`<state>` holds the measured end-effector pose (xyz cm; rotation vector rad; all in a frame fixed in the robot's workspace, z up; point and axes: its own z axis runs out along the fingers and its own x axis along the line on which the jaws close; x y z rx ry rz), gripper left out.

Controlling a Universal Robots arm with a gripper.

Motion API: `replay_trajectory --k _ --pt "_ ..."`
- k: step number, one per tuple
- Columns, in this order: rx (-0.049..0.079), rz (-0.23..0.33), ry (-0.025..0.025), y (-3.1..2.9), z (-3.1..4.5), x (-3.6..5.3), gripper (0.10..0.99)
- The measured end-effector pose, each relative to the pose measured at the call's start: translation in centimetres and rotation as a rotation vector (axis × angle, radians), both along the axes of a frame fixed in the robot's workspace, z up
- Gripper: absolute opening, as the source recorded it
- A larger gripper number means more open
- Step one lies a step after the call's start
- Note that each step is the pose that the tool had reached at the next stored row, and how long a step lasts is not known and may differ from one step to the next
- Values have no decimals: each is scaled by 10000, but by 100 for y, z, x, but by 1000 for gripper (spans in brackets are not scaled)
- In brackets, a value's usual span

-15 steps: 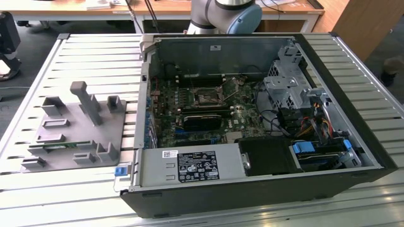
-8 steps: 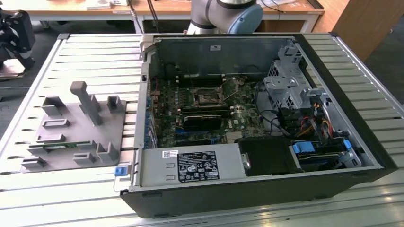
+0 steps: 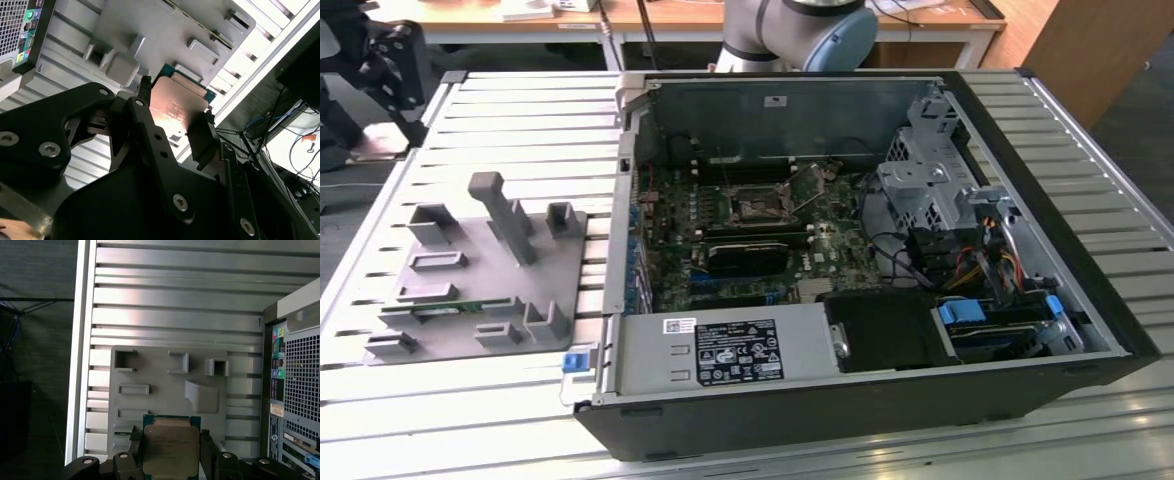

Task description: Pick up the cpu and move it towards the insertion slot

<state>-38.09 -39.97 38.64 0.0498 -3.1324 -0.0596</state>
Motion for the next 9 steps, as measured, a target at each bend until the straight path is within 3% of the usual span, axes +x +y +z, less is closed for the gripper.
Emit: replay_trajectory --k 9 --pt "1 0 0 36 5 256 545"
